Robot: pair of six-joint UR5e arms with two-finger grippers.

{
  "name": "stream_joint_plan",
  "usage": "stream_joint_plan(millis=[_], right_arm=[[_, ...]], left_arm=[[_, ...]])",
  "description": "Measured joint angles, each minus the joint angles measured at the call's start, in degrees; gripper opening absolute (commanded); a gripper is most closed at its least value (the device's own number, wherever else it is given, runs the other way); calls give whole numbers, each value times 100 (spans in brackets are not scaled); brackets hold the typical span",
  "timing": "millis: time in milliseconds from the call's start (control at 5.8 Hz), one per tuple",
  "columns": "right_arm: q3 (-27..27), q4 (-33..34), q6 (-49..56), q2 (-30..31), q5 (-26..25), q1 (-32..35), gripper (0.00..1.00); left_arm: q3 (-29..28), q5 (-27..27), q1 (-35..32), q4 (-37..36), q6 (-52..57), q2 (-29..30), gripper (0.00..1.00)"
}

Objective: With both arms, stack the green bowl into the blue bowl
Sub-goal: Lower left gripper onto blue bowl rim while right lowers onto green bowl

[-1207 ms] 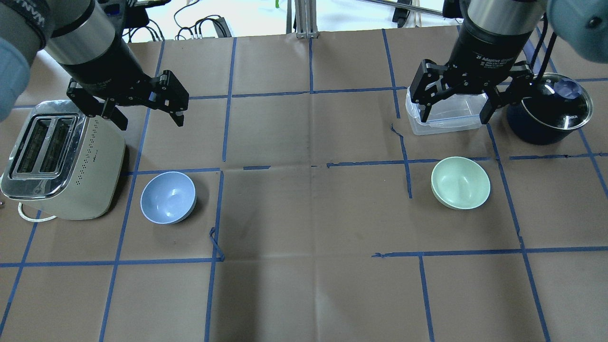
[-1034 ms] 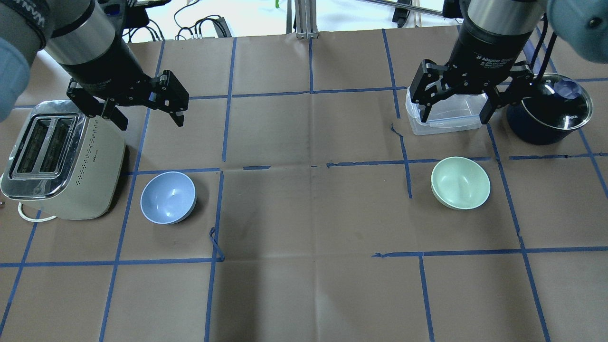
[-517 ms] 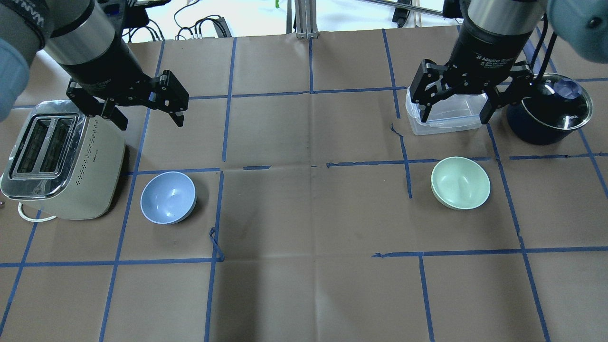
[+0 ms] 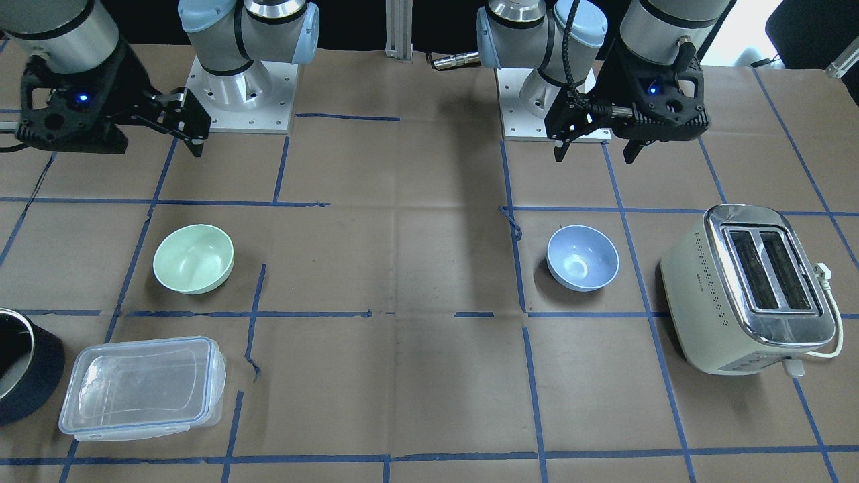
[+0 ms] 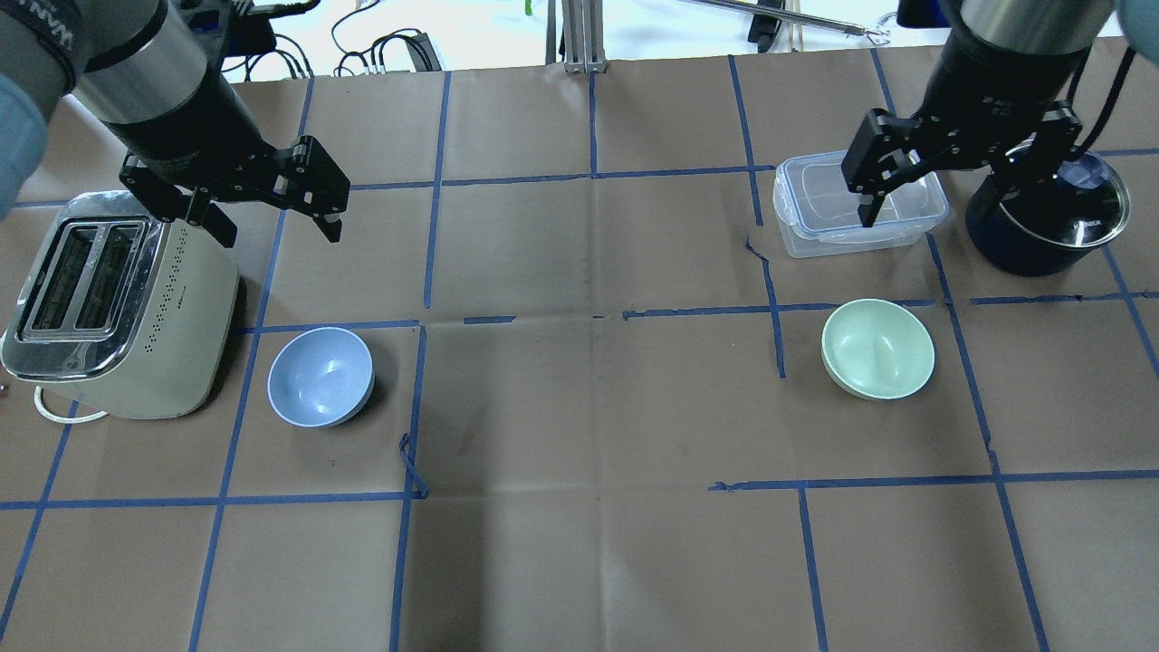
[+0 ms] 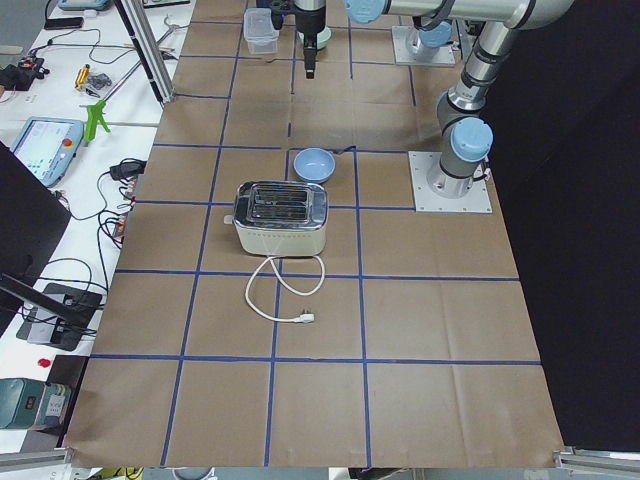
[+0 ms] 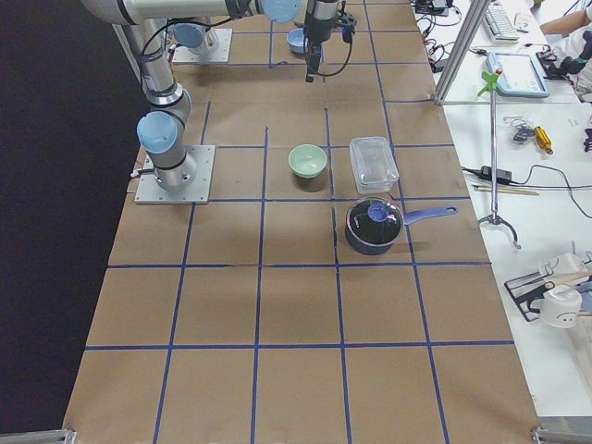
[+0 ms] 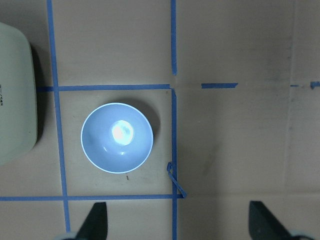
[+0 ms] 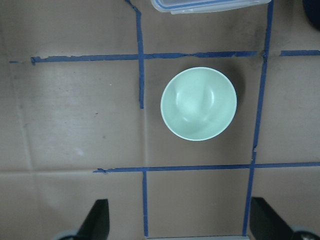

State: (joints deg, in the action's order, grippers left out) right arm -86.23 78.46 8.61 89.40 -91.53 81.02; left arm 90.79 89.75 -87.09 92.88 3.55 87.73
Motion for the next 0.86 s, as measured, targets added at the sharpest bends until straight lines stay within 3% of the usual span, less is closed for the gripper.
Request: stream_joint_plan(millis=[345,862], right_arm=[[-431,261,923,35,2,-852,100],[-1552,2016,1363,-184,-5,-1156,100]], left_arm=[[811,14,141,-368,229,166,98],[2338,57,161,-2405,457,842,98]])
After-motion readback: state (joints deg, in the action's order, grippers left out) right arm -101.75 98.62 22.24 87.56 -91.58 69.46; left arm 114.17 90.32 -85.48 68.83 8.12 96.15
